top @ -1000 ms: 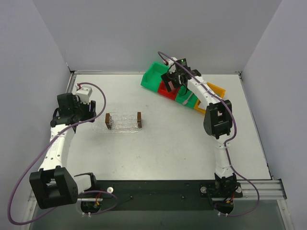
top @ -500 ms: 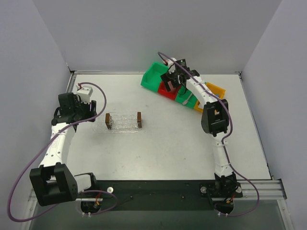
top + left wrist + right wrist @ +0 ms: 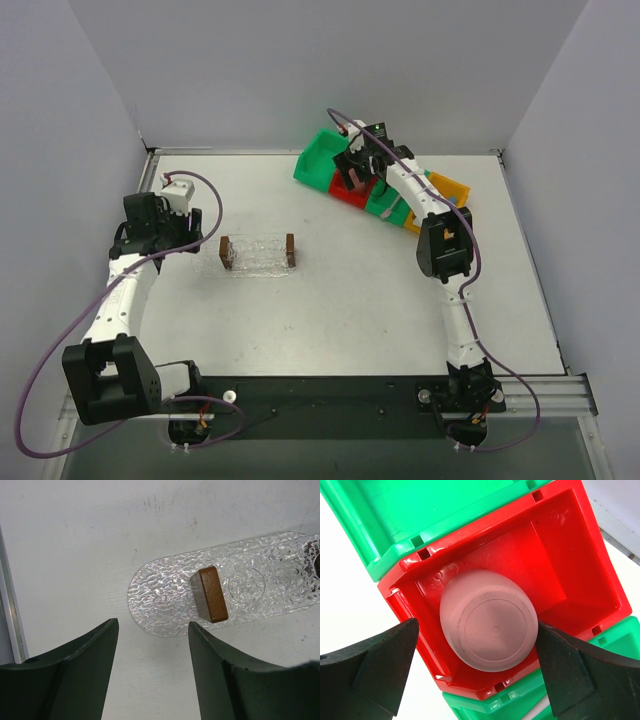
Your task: Prepare toiletry sets of a toothbrush and toothpaste on the tray
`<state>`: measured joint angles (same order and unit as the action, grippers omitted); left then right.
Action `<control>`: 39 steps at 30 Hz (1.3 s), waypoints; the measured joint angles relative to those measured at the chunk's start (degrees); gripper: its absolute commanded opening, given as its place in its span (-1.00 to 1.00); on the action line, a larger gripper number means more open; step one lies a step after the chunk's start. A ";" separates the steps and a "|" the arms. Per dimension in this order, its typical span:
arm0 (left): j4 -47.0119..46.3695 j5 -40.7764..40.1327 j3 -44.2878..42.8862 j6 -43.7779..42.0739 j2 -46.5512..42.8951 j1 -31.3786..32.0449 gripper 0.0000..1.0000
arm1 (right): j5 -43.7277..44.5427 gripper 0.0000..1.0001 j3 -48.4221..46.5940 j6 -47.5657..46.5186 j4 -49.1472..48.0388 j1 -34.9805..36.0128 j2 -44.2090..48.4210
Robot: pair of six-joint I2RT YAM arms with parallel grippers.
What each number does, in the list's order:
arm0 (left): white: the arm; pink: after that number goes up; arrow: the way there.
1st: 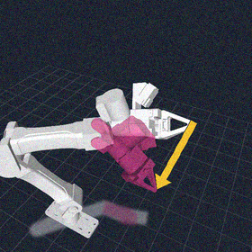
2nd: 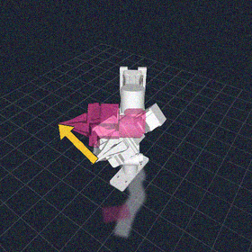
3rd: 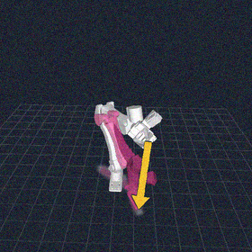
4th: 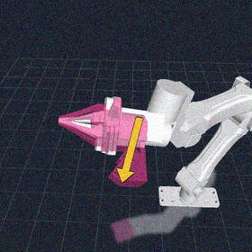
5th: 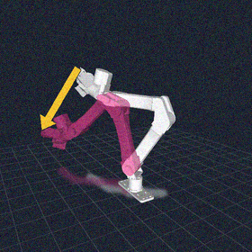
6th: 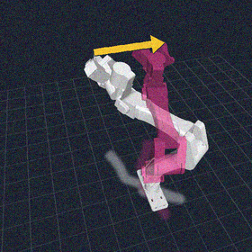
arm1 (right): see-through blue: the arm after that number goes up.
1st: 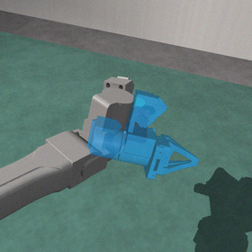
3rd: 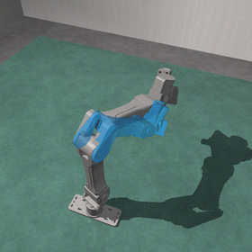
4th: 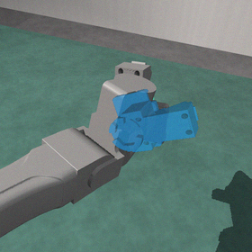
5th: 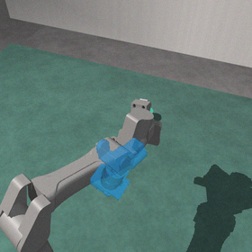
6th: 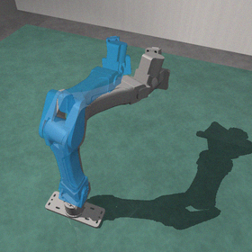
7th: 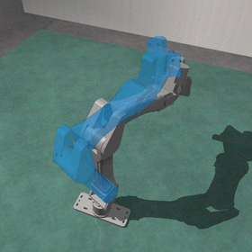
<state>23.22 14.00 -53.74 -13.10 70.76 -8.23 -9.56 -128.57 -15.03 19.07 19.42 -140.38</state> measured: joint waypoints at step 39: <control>-0.35 0.24 1.40 -0.90 -0.59 0.31 0.36 | -5.29 -0.58 16.55 -1.92 -2.10 -0.22 10.49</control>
<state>22.87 14.24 -52.34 -14.00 70.17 -7.92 -14.85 -112.03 -16.95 16.97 19.20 -129.88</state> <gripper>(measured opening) 0.680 0.617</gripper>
